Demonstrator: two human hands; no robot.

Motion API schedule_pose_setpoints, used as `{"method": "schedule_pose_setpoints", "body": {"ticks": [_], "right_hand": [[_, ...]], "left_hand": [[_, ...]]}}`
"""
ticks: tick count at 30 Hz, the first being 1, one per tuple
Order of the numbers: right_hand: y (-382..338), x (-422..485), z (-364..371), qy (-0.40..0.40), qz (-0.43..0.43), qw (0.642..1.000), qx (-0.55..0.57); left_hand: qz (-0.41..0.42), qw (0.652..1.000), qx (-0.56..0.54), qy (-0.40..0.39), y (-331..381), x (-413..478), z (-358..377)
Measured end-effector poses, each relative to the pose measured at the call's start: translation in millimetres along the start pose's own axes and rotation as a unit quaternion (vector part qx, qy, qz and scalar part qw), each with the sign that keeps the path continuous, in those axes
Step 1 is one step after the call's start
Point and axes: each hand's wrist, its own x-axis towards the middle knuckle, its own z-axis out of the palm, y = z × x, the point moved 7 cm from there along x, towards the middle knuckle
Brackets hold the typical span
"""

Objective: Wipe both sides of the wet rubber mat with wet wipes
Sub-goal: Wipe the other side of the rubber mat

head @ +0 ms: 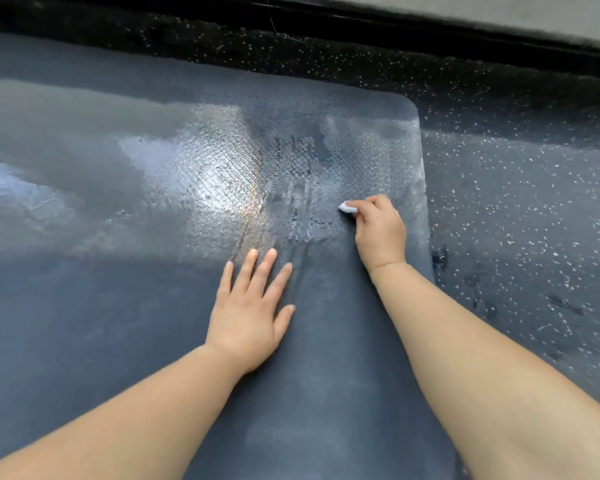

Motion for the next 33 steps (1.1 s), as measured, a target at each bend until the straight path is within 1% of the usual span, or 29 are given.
{"method": "schedule_pose_setpoints", "body": {"ticks": [3,6,8,10,11,12,13,15,16,17,19,21,23,27,28,30,31,32,33], "right_hand": [[-10,-26,4,-0.056,0.002,0.998,-0.024],[-33,-102,-4,-0.07,-0.062,0.995,0.018],[-44,-154,-9,-0.104,-0.102,0.988,0.046],[-48,-177,-15,-0.144,-0.131,0.979,0.056],[-46,-173,-20,-0.144,-0.138,0.978,0.054],[-41,-158,-26,-0.13,-0.129,0.982,0.046],[-33,-137,-33,-0.098,-0.104,0.989,0.033],[-13,-86,-45,-0.025,-0.036,0.999,0.01],[-2,-62,-48,-0.008,-0.004,1.0,0.007],[10,-41,-47,-0.007,0.026,1.0,-0.002],[29,-18,-37,-0.039,0.066,0.996,-0.032],[33,-19,-30,-0.059,0.07,0.995,-0.051],[24,-45,-30,-0.056,0.046,0.996,-0.051],[-1,-144,-38,-0.071,-0.037,0.996,-0.034],[-7,-170,-39,-0.091,-0.06,0.993,-0.035],[-14,-205,-39,-0.165,-0.089,0.982,-0.024],[-16,-211,-39,-0.205,-0.096,0.974,-0.013],[-17,-207,-41,-0.227,-0.106,0.968,-0.001],[-19,-195,-43,-0.23,-0.114,0.967,0.006]], "left_hand": [[-0.015,1.0,-0.015,-0.009,0,-39,8],[-0.028,0.999,-0.029,0.01,2,-47,7],[-0.024,0.999,-0.019,0.03,-1,-46,15],[-0.02,0.999,-0.016,0.025,-4,-45,21],[-0.018,0.999,-0.02,0.027,-4,-43,22],[-0.016,0.999,-0.023,0.027,-5,-43,22],[-0.014,0.999,-0.026,0.026,-5,-43,22],[-0.012,0.999,-0.026,0.018,-4,-44,22],[-0.012,0.999,-0.027,0.017,-4,-44,21],[-0.014,0.999,-0.029,0.017,-4,-43,21],[-0.015,0.999,-0.032,0.019,-4,-43,21],[-0.015,0.999,-0.033,0.017,-4,-43,21],[-0.015,0.999,-0.034,0.022,-3,-43,21],[-0.014,0.999,-0.026,0.04,-3,-44,20],[-0.015,0.999,-0.026,0.042,-3,-44,20],[-0.016,0.999,-0.023,0.039,-4,-44,20],[-0.015,0.999,-0.021,0.035,-4,-44,21],[-0.015,0.999,-0.02,0.032,-4,-43,21],[-0.015,0.999,-0.018,0.029,-4,-43,21]]}}
